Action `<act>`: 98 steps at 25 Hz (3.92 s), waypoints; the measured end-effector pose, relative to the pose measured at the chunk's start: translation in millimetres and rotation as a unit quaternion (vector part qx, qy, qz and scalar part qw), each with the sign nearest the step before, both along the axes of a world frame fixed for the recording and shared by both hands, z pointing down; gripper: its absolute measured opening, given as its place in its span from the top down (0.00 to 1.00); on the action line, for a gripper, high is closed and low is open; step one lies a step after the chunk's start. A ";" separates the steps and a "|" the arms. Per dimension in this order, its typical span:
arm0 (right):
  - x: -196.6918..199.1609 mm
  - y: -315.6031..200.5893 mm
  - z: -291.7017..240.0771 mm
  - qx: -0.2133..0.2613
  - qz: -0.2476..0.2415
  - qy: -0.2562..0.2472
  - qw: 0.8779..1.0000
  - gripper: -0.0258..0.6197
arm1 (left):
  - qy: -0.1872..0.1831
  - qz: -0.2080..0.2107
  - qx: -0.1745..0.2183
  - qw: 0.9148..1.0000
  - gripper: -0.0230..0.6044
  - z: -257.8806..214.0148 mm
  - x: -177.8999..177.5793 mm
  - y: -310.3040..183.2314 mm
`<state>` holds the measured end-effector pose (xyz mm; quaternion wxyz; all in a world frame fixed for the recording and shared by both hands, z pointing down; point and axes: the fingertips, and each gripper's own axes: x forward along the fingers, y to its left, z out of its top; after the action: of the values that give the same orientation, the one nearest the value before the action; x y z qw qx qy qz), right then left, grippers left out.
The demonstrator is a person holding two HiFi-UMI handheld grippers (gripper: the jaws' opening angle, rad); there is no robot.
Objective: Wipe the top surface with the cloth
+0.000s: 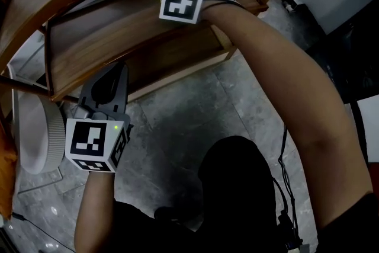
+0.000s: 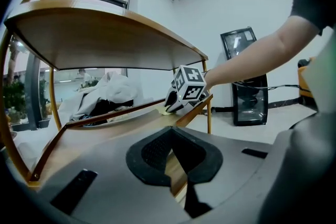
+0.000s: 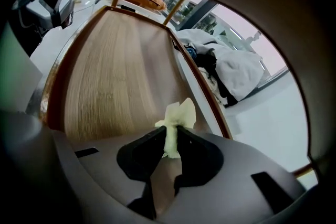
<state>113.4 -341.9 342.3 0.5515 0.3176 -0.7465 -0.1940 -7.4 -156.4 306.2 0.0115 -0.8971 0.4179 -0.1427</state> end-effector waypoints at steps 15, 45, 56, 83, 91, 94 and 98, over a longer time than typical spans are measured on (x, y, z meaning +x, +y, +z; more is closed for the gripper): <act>95.0 -2.9 -6.1 0.012 0.068 0.049 0.996 0.85 | 0.007 0.030 0.003 1.000 0.94 -3.6 46.4 -3.0; 184.6 -3.3 -19.4 0.040 0.196 0.111 0.974 0.86 | -0.025 0.009 0.072 0.997 0.94 -55.5 14.1 -63.0; -201.5 29.7 -38.7 0.115 -0.201 -0.077 0.970 0.86 | -0.067 -0.075 0.072 0.992 0.94 -52.8 -98.5 -66.1; -334.3 16.6 -0.1 0.129 -0.325 0.015 0.937 0.86 | -0.017 -0.122 0.062 0.990 0.94 -29.2 -173.2 -37.4; -331.3 15.8 -2.4 0.139 -0.327 0.036 0.934 0.86 | -0.009 -0.107 0.071 0.992 0.94 -30.8 -164.4 -38.9; -316.2 15.3 3.1 0.132 -0.320 0.046 0.937 0.86 | -0.009 -0.097 0.074 0.993 0.94 -34.1 -152.8 -39.0; -292.9 8.0 6.8 0.123 -0.302 0.045 0.944 0.86 | -0.008 -0.089 0.073 0.993 0.94 -37.6 -139.6 -44.4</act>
<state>-179.5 -333.9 349.1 0.4570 0.1337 -0.7521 -0.4556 -146.9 -200.8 268.6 0.0675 -0.8517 0.5056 -0.1198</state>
